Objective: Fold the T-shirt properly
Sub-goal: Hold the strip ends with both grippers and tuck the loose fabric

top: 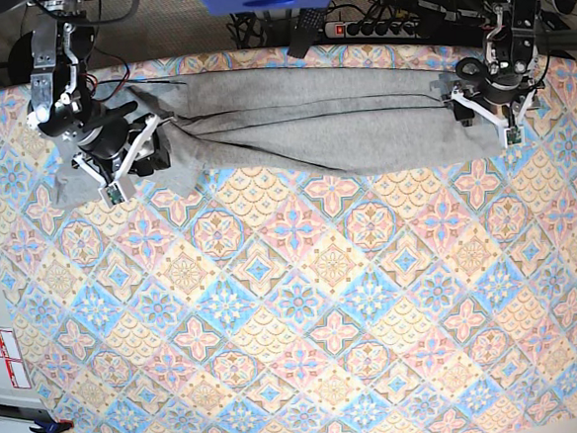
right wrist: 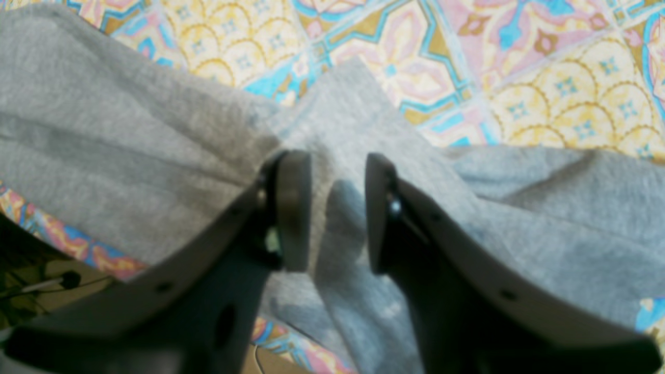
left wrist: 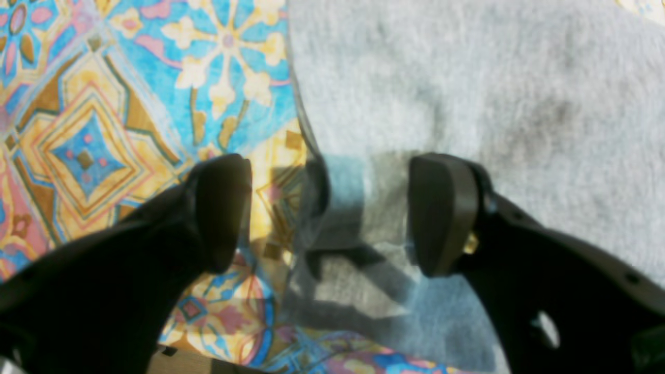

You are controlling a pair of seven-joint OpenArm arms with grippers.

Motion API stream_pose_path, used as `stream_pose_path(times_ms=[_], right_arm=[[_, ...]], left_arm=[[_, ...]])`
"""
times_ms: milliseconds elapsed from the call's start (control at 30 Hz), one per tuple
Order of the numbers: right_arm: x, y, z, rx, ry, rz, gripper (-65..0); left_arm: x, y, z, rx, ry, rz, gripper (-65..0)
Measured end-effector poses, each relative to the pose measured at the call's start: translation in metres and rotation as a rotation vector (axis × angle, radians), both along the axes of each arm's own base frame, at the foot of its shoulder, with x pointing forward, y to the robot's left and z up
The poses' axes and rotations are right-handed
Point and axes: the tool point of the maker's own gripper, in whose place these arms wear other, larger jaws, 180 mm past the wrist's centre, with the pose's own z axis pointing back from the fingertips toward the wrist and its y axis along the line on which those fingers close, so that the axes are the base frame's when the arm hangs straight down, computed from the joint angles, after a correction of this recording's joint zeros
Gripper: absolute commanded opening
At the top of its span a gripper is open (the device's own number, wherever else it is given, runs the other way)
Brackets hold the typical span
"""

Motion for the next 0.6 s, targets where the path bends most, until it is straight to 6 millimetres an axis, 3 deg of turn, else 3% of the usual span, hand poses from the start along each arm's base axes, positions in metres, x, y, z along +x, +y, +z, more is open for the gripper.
stream_pose_path(times_ms=[233,400,600], right_arm=[[0.0,0.0,0.0,-0.001,-0.001,0.0,-47.0],[0.0,0.0,0.0,-0.001,-0.001,0.0,-47.0],[0.002,0.0,0.001,-0.001,-0.005,0.0,-47.0]], left_arm=[[-0.001,-0.01,-0.002,-0.023,-0.013,0.007,-38.9],[0.0,-0.016,-0.002,-0.041,-0.016,-0.035,-40.6],[0.002,-0.024,-0.002,-0.063,-0.02,-0.075,-50.4]])
